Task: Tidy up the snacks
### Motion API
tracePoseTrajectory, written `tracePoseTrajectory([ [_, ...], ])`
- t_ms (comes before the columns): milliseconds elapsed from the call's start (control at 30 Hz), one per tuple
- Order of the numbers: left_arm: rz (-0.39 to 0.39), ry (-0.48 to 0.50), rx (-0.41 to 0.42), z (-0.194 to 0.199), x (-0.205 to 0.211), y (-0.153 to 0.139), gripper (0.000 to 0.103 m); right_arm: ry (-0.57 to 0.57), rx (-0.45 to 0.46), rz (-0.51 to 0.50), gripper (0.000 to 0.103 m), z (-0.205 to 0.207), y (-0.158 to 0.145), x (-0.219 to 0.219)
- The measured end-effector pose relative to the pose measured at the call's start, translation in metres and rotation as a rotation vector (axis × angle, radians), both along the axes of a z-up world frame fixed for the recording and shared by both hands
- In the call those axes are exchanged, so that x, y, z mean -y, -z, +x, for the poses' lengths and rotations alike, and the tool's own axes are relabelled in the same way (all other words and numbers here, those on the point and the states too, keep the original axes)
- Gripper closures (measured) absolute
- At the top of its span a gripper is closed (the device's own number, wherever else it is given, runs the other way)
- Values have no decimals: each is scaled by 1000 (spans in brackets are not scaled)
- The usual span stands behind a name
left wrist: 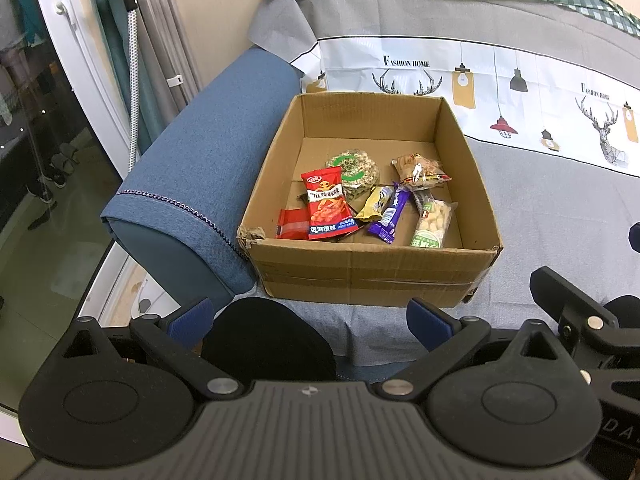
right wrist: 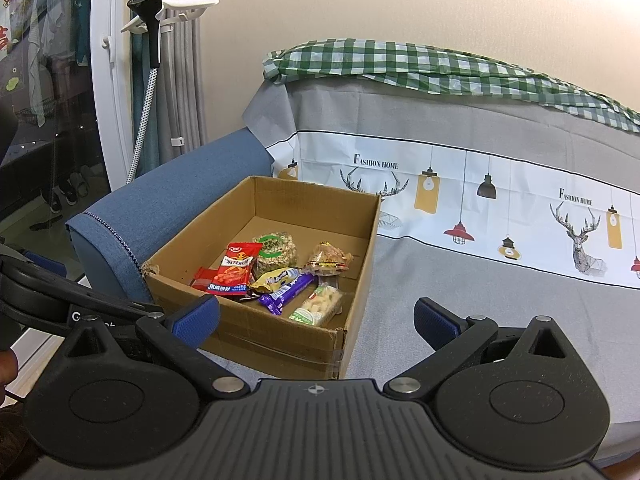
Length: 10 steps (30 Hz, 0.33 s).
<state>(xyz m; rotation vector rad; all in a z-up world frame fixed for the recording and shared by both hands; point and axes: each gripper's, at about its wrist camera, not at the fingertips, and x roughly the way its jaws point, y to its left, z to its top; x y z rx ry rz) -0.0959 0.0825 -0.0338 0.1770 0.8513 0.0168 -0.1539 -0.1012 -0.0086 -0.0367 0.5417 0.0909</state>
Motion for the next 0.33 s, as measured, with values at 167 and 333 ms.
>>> tracePoseTrajectory([
  [167, 5, 1, -3, 1, 0, 2, 0, 0, -1, 0, 1, 0, 0, 0],
  [333, 11, -2, -1, 1, 1, 1, 0, -2, 0, 3, 1, 1, 2, 0],
])
